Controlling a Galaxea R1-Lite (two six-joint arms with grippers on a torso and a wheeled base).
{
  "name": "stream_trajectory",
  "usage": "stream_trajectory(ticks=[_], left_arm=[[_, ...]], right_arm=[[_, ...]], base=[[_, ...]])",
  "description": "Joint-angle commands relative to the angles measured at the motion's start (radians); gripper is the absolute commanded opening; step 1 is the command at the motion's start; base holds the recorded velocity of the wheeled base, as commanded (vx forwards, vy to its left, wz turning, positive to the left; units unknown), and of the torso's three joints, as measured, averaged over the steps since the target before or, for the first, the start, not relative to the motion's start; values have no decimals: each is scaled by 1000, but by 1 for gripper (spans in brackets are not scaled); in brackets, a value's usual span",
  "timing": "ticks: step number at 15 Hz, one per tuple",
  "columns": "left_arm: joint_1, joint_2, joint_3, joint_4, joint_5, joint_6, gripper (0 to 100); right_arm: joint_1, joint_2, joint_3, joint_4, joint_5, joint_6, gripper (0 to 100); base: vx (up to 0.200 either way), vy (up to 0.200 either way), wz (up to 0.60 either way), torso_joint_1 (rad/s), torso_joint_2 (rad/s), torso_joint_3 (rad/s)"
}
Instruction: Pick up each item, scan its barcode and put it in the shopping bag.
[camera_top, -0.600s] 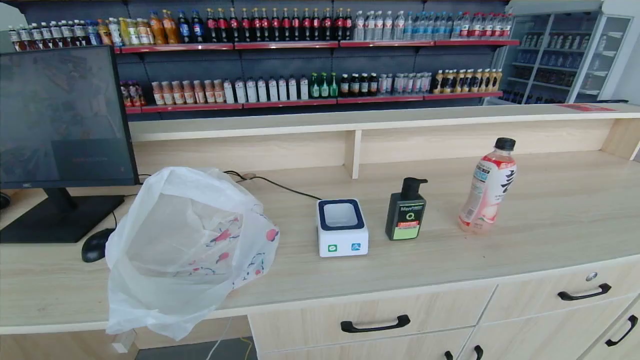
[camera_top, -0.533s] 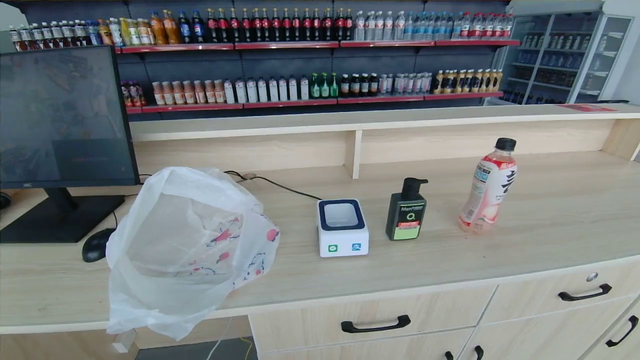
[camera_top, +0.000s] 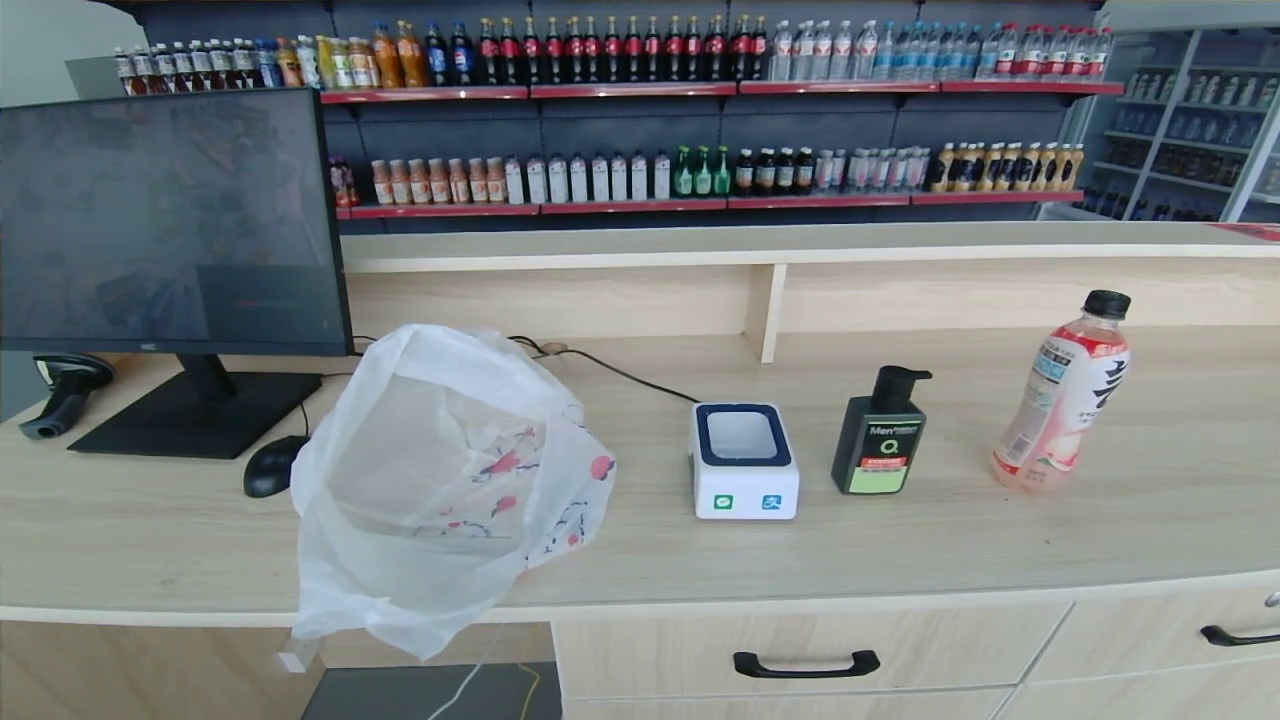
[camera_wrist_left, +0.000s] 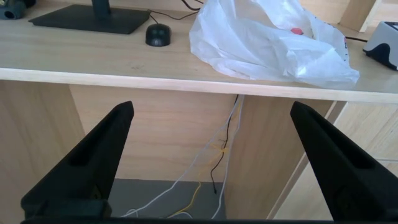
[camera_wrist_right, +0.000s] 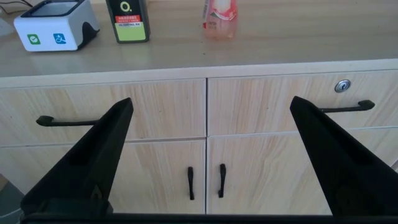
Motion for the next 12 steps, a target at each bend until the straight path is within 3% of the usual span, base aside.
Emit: stream_trajectory(ticks=[1,10,12], left_arm=[[0,0,0,0,0,0,100],[0,0,0,0,0,0,100],[0,0,0,0,0,0,100]], right_arm=[[0,0,0,0,0,-3,100],[0,0,0,-3,0,-38,100],[-1,15,-82,-48,4,-47,100]], base=[[0,0,0,0,0,0],[0,0,0,0,0,0],[0,0,0,0,0,0]])
